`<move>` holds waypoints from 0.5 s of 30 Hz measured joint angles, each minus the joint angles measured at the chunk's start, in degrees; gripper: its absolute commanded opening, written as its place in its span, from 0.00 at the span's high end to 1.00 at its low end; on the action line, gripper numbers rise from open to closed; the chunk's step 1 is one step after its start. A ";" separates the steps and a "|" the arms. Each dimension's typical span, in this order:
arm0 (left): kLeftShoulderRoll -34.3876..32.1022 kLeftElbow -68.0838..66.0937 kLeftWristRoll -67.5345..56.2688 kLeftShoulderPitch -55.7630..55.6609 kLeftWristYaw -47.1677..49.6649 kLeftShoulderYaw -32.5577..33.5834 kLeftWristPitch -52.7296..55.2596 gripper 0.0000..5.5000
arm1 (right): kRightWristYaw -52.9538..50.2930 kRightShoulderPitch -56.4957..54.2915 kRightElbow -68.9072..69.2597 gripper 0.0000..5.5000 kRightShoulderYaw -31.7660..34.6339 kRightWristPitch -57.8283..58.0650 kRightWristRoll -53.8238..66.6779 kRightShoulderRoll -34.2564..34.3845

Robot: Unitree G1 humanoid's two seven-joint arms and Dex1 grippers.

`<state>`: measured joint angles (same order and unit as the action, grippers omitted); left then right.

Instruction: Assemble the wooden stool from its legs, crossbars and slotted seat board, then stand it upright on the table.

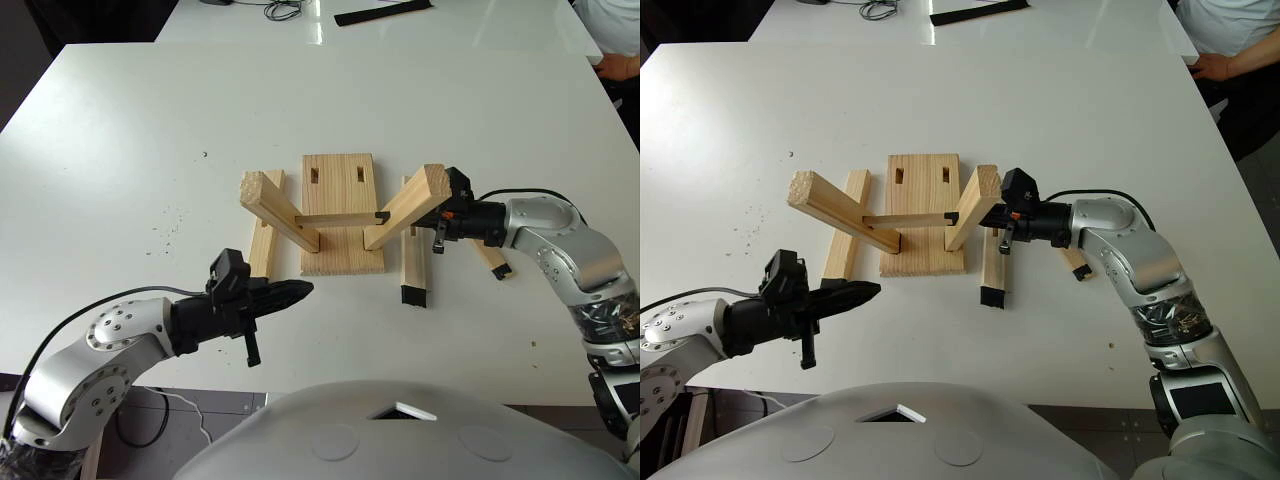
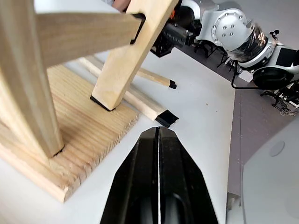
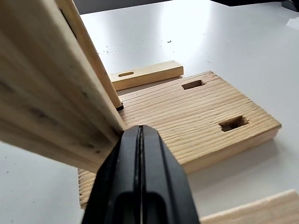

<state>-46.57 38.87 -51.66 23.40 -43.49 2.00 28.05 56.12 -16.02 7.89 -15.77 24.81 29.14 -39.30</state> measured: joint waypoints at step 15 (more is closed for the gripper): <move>6.30 -16.87 20.18 -12.84 -0.35 -4.49 -6.61 1.00 | 8.55 1.56 6.63 1.00 -2.99 1.80 -1.76 2.01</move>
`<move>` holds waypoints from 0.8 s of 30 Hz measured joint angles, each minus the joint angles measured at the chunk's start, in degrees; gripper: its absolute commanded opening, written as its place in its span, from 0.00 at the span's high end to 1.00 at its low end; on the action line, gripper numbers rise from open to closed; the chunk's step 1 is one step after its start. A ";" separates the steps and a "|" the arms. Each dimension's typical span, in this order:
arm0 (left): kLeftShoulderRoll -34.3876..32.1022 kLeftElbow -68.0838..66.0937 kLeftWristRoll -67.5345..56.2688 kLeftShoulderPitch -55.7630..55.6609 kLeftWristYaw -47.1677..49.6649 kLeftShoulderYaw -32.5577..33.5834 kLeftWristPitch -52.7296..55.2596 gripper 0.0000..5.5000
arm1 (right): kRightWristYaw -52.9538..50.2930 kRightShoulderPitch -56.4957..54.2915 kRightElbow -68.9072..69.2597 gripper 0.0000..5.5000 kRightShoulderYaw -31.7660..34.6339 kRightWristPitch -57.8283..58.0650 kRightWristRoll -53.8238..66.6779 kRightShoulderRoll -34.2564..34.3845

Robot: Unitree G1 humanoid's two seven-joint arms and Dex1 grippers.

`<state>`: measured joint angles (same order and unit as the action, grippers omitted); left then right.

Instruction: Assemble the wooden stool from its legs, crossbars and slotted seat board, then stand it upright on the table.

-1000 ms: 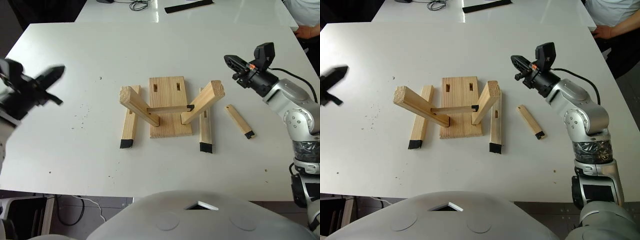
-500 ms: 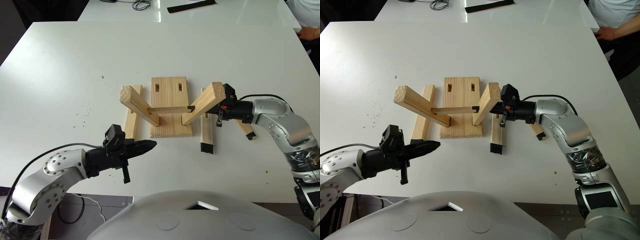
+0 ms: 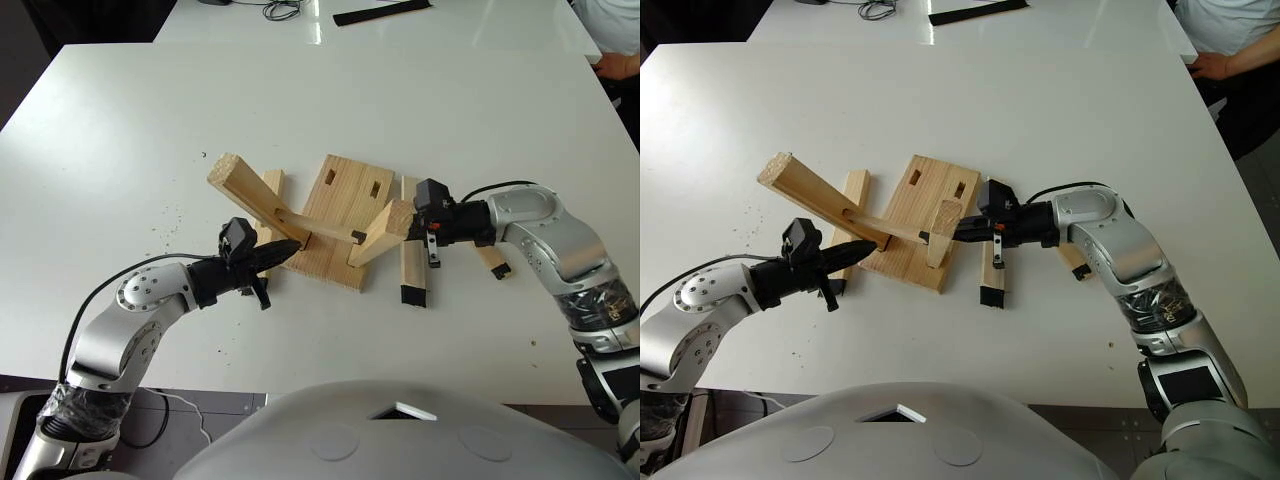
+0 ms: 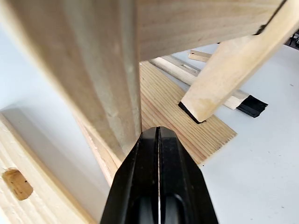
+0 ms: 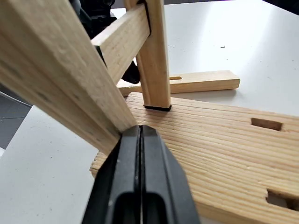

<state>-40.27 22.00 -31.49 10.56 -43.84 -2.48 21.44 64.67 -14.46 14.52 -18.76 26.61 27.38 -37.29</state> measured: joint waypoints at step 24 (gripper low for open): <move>0.95 2.33 10.03 4.67 -1.98 -7.10 -0.12 1.00 | -15.83 -31.00 -69.16 1.00 -4.16 -29.92 -35.54 15.05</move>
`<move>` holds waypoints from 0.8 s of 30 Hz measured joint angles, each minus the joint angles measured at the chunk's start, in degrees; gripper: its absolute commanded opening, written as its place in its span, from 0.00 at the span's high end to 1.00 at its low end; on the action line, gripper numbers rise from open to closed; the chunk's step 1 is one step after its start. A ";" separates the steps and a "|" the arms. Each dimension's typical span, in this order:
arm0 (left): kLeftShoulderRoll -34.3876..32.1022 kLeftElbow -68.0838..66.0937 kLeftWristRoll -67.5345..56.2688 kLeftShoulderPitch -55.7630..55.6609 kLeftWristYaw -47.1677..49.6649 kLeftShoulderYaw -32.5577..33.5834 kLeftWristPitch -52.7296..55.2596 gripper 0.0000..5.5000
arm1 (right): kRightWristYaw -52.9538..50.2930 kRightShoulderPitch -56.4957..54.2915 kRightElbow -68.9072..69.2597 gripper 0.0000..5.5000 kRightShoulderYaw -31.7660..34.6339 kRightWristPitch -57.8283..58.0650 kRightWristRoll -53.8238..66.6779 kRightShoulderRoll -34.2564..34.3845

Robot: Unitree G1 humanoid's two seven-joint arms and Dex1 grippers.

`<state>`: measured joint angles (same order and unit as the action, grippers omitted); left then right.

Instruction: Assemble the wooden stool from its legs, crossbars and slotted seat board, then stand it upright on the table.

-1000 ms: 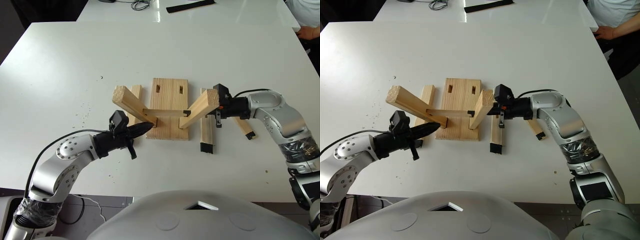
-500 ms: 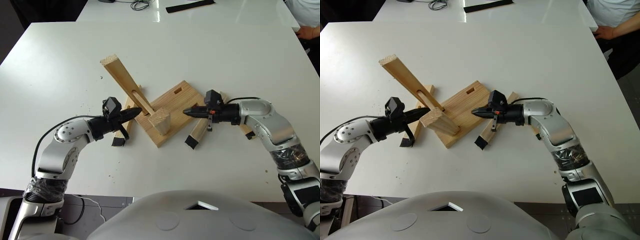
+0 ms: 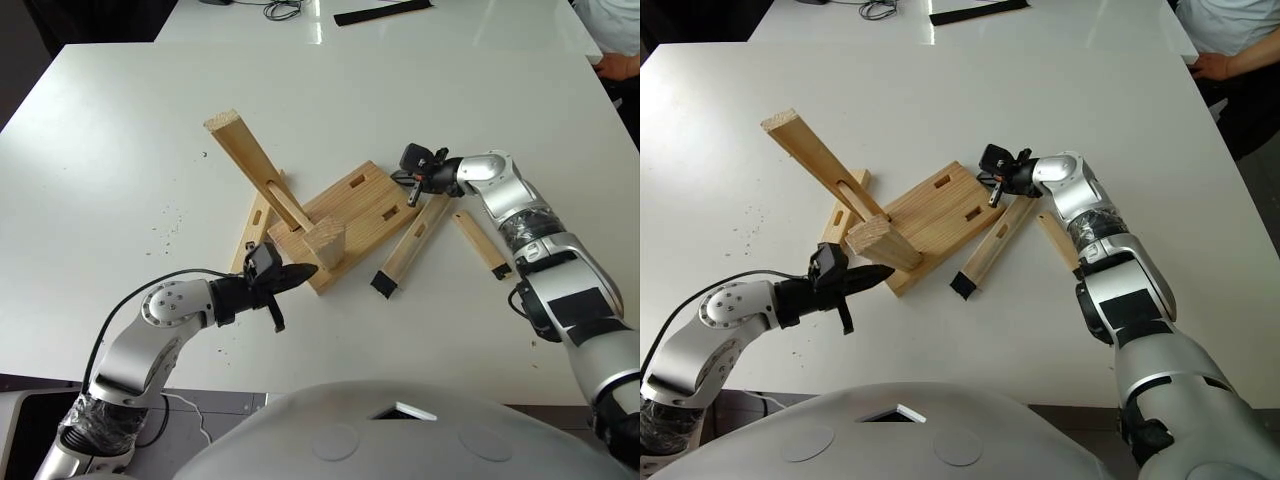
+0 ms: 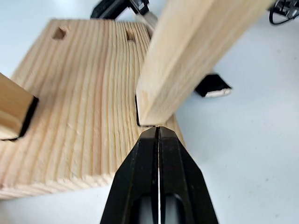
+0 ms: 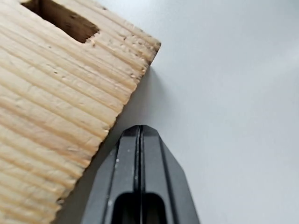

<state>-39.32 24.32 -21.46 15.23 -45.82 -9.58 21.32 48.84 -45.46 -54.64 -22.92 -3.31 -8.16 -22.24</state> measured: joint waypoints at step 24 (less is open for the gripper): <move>1.76 -35.07 10.14 -26.95 -1.50 -1.89 -15.36 1.00 | 22.69 11.36 25.78 1.00 0.32 6.44 0.58 -6.71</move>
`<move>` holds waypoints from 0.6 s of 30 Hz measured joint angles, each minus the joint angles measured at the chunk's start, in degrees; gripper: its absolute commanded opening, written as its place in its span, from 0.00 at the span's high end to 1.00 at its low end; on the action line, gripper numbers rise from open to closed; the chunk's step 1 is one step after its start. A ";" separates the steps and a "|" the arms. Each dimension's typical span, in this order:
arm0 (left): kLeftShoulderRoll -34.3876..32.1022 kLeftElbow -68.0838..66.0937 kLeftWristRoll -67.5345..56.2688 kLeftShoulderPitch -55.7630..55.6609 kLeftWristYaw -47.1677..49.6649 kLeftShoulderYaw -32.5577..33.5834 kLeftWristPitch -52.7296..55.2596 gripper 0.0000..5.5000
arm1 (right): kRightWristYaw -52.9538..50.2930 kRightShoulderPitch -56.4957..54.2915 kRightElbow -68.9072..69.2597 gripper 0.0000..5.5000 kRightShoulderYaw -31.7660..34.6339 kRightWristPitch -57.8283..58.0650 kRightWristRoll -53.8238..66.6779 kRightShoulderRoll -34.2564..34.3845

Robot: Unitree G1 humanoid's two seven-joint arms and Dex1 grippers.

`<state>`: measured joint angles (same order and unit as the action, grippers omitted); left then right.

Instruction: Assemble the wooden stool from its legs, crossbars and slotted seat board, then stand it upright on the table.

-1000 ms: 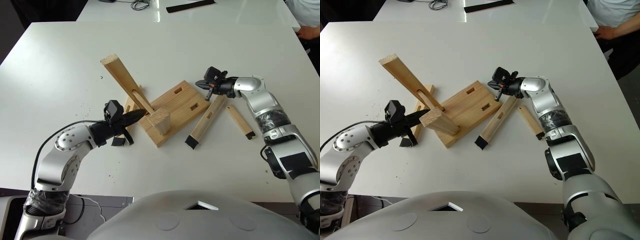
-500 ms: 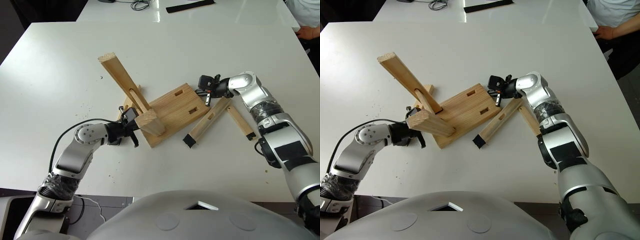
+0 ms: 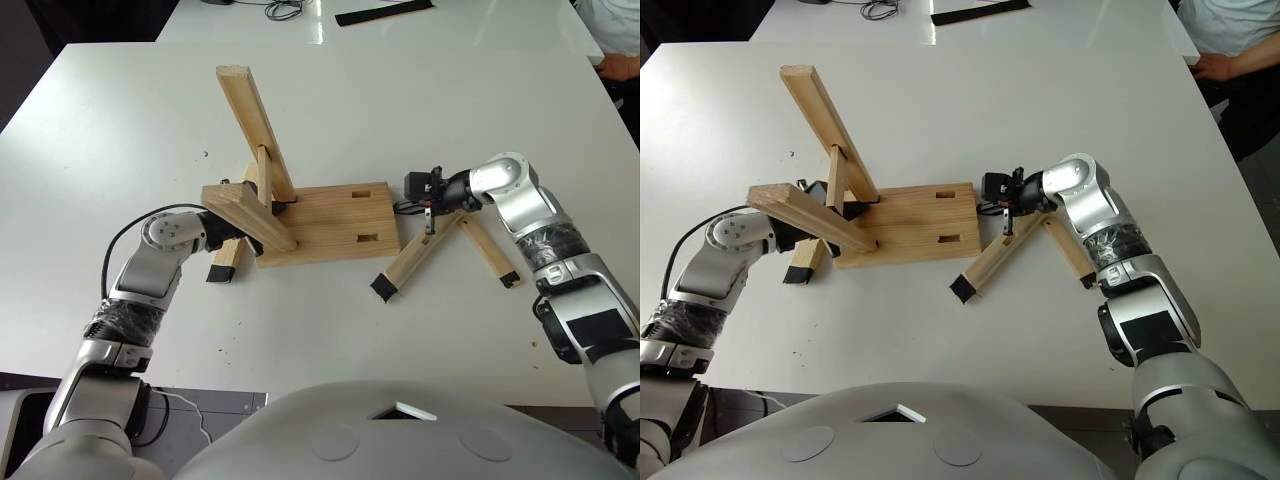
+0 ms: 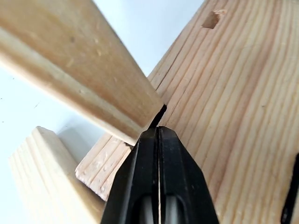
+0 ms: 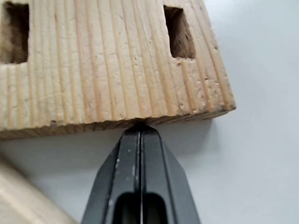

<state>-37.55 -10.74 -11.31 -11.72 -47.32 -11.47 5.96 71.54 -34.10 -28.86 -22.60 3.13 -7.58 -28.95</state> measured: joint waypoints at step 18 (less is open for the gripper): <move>-0.44 -9.92 -0.09 -9.92 -6.47 6.83 -3.69 1.00 | -0.99 -6.48 1.45 1.00 5.38 0.74 5.24 0.55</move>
<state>-37.99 -20.66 -11.40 -21.64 -53.79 -4.64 2.27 70.55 -40.58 -27.40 -17.22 3.87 -2.34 -28.40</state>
